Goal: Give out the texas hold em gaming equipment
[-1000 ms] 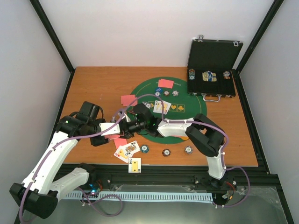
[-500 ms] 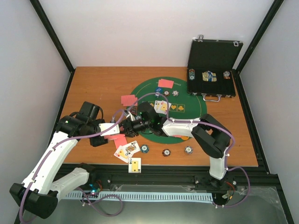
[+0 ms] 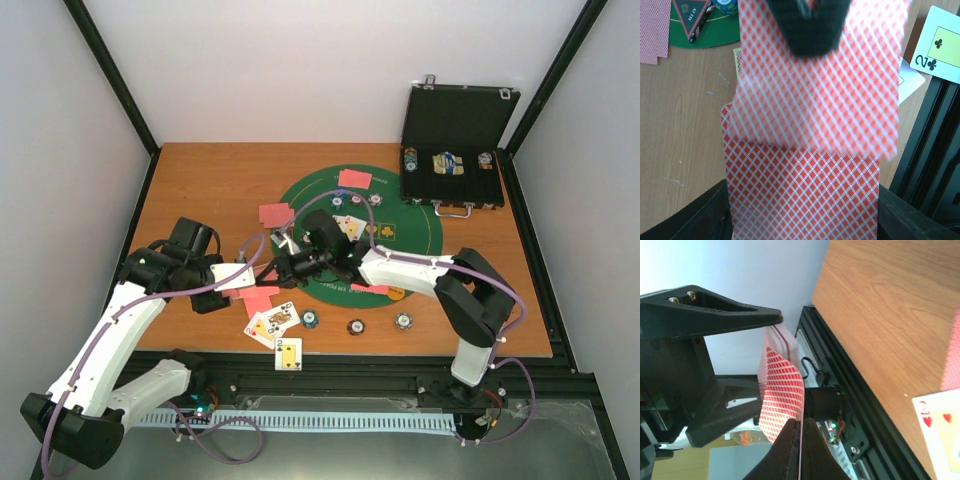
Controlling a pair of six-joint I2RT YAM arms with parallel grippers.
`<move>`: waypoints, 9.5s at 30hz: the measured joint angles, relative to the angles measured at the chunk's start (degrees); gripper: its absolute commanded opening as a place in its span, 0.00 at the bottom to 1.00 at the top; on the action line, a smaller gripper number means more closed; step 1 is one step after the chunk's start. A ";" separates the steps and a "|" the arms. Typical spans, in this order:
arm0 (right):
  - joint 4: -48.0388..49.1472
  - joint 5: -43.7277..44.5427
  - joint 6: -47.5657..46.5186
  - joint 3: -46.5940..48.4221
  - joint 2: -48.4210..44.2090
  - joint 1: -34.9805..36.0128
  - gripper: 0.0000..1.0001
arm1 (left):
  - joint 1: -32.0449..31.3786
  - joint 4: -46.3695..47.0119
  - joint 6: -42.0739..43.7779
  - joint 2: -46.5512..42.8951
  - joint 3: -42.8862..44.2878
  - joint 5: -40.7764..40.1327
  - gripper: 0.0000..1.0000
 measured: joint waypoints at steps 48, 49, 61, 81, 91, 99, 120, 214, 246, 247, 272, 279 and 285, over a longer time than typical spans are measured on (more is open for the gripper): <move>-50.29 93.04 -63.21 26.56 22.99 -10.84 0.32 | 0.00 0.83 -0.02 -0.04 0.09 0.44 0.27; -50.47 92.00 -62.93 25.88 22.99 -10.84 0.32 | 0.00 0.83 0.00 -0.04 0.09 0.42 0.27; -51.30 78.53 -58.95 19.80 12.79 -10.97 0.67 | 0.00 0.70 0.00 -0.04 1.09 0.48 0.27; -26.10 18.47 -24.11 5.51 -5.33 -6.49 0.75 | 0.00 0.59 -0.04 -0.02 1.18 0.90 0.28; -7.06 8.48 -8.70 2.89 -1.97 0.68 0.74 | 0.00 0.59 -0.20 -0.02 1.18 1.16 0.28; -0.04 6.51 -2.93 1.53 0.68 2.56 0.73 | 0.00 0.61 -0.20 0.50 1.18 1.18 0.28; 11.13 3.45 5.62 7.52 11.78 5.01 0.69 | 0.00 0.22 -0.20 0.76 1.70 1.14 0.27; -41.09 10.86 -37.07 15.74 16.31 -46.80 0.15 | 0.00 1.03 -0.15 0.76 1.62 0.42 0.27; -40.28 19.43 -28.81 7.91 -12.46 -29.94 0.81 | 0.00 1.05 -0.20 1.16 1.66 1.14 0.27; -36.98 17.94 -26.84 5.38 -13.62 -26.43 0.81 | 0.00 1.07 -0.20 1.22 1.66 1.18 0.27; 0.37 5.51 -3.15 -5.01 -4.04 0.87 0.76 | 0.00 1.05 -0.28 1.36 1.73 1.99 0.27; 3.63 4.57 -1.14 -2.86 -2.16 1.40 0.75 | 0.00 1.05 -0.28 1.11 1.73 2.21 0.28; 6.67 3.52 0.70 -0.98 1.03 2.10 0.74 | 0.00 1.05 -0.28 1.11 1.73 2.23 0.28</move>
